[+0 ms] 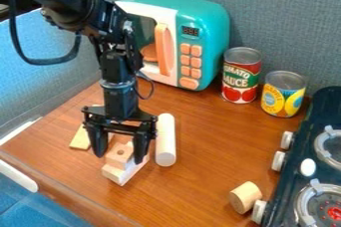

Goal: Put the square with a hole on top of the block

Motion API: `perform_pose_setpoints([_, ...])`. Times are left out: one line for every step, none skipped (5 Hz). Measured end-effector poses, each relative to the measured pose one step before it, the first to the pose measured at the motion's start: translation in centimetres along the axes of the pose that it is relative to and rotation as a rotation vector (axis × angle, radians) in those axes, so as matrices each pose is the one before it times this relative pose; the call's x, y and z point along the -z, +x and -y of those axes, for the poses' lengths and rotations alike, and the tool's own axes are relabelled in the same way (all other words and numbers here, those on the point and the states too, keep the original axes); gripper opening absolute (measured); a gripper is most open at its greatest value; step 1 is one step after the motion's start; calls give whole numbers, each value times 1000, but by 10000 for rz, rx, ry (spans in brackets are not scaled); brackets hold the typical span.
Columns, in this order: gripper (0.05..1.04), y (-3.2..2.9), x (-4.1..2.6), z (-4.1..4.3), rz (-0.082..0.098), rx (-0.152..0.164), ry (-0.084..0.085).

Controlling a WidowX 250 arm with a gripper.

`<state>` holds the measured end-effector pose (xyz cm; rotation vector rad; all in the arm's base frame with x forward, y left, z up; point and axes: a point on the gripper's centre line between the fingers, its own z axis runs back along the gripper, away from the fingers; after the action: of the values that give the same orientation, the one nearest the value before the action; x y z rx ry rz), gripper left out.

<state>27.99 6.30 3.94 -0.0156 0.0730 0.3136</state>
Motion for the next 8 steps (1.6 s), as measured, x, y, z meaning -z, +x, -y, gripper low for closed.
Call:
perform_pose_setpoints([669,-8,131,-143,-51,27,-81])
perform_pose_setpoints([572,-109,-2,200,-68,87,-126])
perform_pose_setpoints([572,-312,-8,23,-201,182,-103])
perform_pose_setpoints([572,-64,-2060,5,375,270,-218])
perform_pose_setpoints([572,671,-3281,-502,753,79,-319])
perform_pose_setpoints([572,1559,-881,-757,29,67,-46])
perform_pose_setpoints([572,901,1402,-1017,-522,-206,222])
perform_pose_setpoints([572,915,1219,-1002,-282,-34,153])
